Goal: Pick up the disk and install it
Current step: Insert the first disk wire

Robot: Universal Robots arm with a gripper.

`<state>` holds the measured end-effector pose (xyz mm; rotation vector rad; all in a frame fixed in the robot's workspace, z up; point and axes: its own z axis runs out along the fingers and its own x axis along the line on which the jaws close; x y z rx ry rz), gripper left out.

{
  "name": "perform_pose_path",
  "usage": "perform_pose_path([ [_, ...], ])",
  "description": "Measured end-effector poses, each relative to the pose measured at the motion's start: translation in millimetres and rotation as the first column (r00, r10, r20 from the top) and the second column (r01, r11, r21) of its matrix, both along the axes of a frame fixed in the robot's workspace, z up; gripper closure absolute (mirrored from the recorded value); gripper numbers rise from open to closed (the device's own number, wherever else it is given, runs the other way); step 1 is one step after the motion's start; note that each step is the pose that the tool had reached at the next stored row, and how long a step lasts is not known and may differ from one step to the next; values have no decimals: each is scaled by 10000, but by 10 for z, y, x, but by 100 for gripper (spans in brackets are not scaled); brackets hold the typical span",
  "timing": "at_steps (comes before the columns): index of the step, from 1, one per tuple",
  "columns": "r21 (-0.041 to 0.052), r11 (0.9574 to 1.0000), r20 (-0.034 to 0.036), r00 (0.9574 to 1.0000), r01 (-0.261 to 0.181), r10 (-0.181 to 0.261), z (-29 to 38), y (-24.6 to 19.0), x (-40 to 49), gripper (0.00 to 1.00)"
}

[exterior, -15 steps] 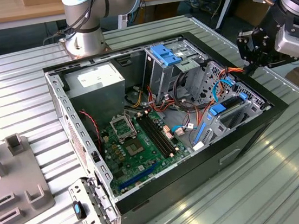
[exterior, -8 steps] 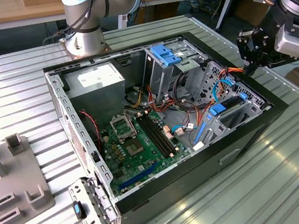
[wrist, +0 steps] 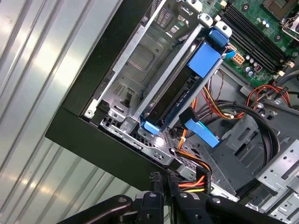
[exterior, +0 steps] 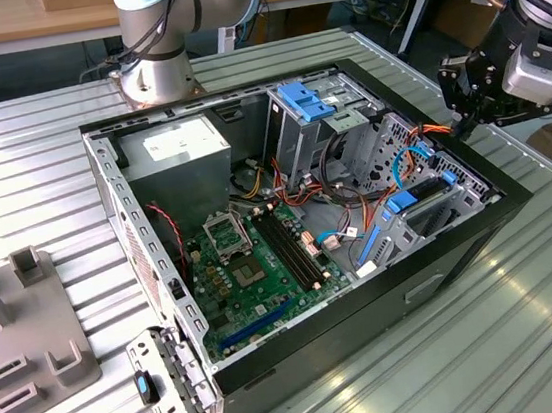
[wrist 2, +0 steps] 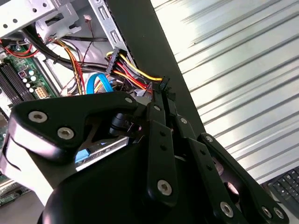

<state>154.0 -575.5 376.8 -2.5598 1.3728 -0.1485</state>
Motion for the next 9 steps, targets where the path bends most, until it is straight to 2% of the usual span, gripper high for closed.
perform_pose_path([
  [6,-2,10000,1,10000,26,-26,0,0,0,84],
  [9,-3,9996,1,9996,279,-279,0,1,0,84],
])
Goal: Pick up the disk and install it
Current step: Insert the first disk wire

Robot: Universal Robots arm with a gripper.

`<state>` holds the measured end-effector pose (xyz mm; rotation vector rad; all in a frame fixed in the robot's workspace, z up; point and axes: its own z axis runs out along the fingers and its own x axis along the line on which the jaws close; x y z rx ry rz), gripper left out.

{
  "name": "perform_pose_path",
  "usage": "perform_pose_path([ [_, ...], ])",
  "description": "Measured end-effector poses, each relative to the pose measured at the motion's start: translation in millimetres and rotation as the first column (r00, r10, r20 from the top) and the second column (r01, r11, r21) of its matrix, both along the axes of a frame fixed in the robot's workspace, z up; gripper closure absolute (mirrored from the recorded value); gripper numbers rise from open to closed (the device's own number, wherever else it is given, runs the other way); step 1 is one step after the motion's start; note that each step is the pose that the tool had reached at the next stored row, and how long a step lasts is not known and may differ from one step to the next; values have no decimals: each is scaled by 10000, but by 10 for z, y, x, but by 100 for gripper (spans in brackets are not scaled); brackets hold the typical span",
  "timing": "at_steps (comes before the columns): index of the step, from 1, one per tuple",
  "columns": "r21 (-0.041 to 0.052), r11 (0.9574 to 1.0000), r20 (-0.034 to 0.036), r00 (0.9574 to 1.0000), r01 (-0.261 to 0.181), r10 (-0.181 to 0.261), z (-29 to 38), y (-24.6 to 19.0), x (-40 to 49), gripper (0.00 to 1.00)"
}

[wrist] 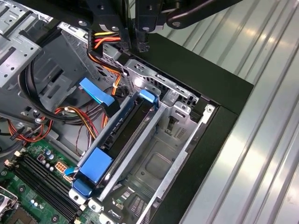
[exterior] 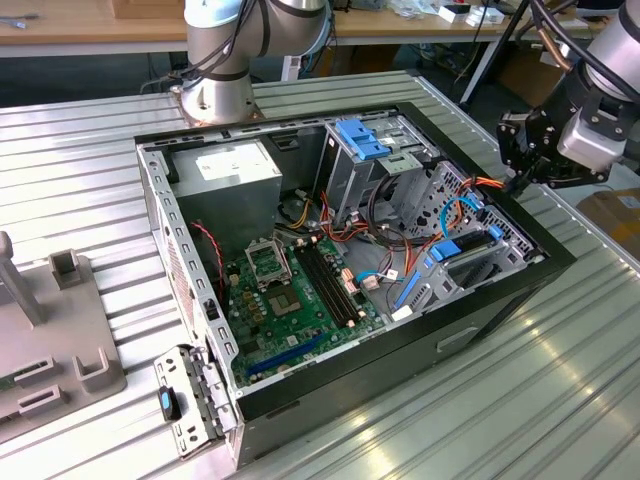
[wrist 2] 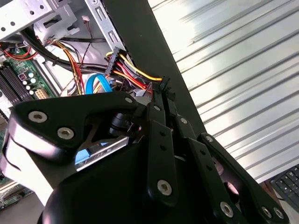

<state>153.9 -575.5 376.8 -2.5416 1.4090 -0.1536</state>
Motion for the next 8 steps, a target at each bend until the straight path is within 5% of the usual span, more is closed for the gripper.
perform_pose_path([
  [4,1,9999,0,9999,133,-133,-1,0,0,84],
  [8,1,9964,0,9964,845,-845,-5,0,0,84],
])
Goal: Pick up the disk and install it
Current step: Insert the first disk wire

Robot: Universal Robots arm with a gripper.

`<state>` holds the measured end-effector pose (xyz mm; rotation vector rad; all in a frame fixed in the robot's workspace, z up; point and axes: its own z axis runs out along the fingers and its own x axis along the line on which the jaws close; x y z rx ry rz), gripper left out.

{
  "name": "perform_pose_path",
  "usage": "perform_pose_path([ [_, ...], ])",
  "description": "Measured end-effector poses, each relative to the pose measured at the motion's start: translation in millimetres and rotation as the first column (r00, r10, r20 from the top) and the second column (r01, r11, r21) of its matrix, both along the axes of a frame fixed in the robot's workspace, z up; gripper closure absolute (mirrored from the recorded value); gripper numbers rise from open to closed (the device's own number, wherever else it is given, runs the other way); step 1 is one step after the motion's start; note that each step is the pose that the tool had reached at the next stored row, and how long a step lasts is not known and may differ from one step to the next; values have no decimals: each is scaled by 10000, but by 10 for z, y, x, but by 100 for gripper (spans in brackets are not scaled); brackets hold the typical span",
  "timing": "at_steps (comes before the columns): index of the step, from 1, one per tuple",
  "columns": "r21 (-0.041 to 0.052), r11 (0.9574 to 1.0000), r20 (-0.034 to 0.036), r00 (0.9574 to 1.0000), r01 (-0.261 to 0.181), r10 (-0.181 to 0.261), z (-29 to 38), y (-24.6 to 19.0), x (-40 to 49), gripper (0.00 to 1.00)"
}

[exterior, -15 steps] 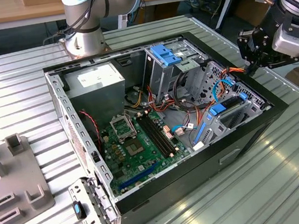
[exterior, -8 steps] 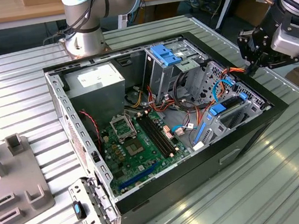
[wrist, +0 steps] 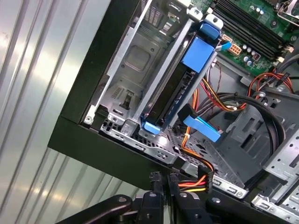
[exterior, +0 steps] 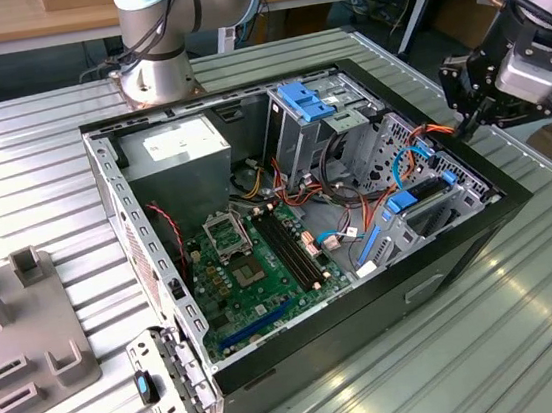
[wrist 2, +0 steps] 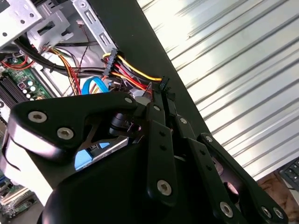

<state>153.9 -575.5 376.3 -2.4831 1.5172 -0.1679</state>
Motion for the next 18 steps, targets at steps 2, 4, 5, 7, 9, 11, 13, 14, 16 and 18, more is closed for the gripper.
perform_pose_path([
  [2,1,9998,0,9998,198,-198,-1,0,0,84],
  [4,1,9998,0,9998,206,-206,-1,-1,0,84],
  [5,0,9998,0,9998,207,-207,-1,0,0,84],
  [7,0,9998,0,9998,208,-208,-1,0,0,84],
  [9,0,9998,1,9998,211,-211,-1,0,0,84],
  [11,1,9996,0,9996,278,-278,-1,0,0,84],
  [13,0,9989,1,9989,476,-476,-1,0,0,84],
  [14,0,9982,0,9982,599,-599,-1,0,0,84],
  [16,1,9970,0,9970,770,-770,-1,0,0,84],
  [18,0,9955,0,9955,951,-951,-1,0,0,84],
])
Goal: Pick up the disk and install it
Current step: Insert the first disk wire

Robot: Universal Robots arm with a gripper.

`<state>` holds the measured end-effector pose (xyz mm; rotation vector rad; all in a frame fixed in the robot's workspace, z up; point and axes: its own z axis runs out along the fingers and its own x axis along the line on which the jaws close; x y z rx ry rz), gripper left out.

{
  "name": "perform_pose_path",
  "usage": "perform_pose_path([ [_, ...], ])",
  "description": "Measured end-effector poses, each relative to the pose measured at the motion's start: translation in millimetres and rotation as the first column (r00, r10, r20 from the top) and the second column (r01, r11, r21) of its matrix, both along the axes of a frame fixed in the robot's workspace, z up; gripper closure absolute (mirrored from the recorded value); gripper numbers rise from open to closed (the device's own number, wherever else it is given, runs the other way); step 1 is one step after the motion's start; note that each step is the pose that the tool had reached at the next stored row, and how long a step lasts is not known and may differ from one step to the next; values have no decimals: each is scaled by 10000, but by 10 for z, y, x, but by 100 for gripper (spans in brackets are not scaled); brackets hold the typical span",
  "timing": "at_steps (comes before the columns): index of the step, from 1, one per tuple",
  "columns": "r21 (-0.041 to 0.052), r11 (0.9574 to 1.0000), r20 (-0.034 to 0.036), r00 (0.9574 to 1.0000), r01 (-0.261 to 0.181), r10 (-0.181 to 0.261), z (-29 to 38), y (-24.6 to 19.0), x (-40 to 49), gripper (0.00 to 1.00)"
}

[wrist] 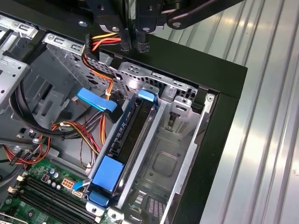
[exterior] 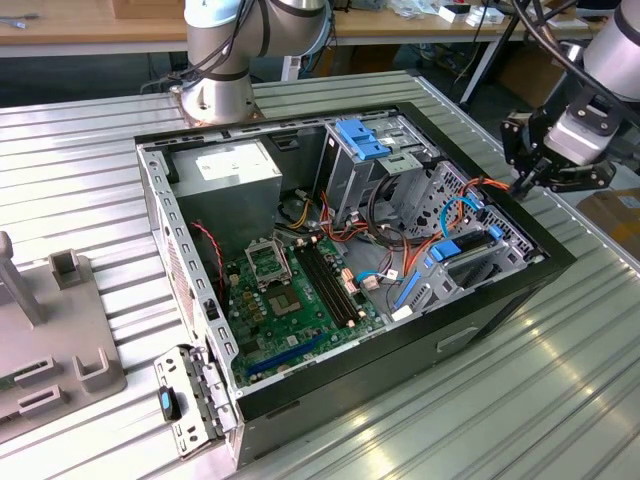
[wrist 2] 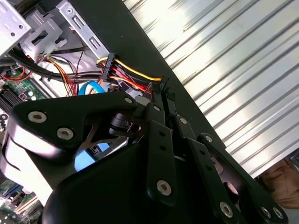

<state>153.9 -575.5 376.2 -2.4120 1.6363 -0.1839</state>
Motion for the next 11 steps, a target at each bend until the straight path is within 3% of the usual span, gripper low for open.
perform_pose_path([
  [5,1,9981,-1,9981,618,-618,0,0,-4,84],
  [11,12,9976,-1,9976,691,-691,0,-2,-72,84],
])
